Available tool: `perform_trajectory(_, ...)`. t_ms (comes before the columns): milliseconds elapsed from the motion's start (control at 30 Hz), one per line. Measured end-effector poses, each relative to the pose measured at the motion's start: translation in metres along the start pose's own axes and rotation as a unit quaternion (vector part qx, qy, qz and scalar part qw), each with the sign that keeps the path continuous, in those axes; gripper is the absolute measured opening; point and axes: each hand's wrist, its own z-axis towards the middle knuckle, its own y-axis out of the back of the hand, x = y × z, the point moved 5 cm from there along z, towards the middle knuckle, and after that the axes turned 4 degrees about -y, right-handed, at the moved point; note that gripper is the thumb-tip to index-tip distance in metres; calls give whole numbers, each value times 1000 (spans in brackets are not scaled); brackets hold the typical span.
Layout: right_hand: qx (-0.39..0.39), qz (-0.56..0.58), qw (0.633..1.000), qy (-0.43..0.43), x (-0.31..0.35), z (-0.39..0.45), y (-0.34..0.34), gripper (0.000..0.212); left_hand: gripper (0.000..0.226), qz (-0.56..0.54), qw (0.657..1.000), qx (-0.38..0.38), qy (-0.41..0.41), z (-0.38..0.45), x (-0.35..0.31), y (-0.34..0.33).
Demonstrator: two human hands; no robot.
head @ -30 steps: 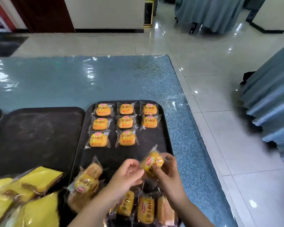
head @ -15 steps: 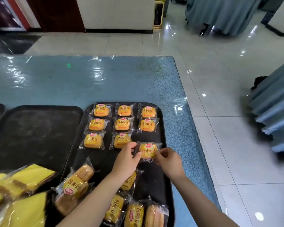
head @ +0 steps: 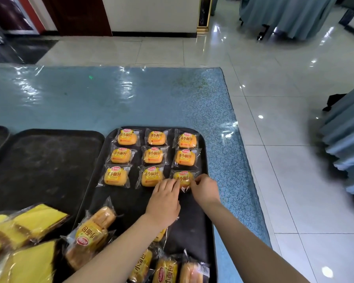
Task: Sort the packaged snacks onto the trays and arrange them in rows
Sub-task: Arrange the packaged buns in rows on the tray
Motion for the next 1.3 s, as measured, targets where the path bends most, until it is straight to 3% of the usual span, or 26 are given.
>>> perform_trajectory(300, 49, -26, 997, 49, 3, -13, 1, 9, 73, 12, 999, 32, 9, 6, 6, -3)
perform_trajectory(467, 36, -22, 993, 112, -5, -36, 12, 45, 70, -40, 999, 1, 17, -9, 10, 6)
perform_trajectory(700, 105, -23, 977, 182, -29, -90, -5, 33, 43, -139, 989, -41, 26, -58, 35, 14)
perform_trajectory(833, 167, -35, 971, 166, -38, -114, -25, 31, 33, -169, 984, -21, 42, -87, 56, 13)
perform_trajectory(967, 187, -46, 972, 130, -39, -127, -42, 57, 37, -157, 985, 14, 64, -105, 74, 9)
perform_trajectory(1067, 157, -25, 981, 108, -33, -128, -51, 71, 44, -157, 984, 49, 65, -111, 73, 5)
perform_trajectory(1300, 107, -89, 985, 104, -23, -121, -56, 32, 53, -166, 984, 60, 40, -103, 54, -2)
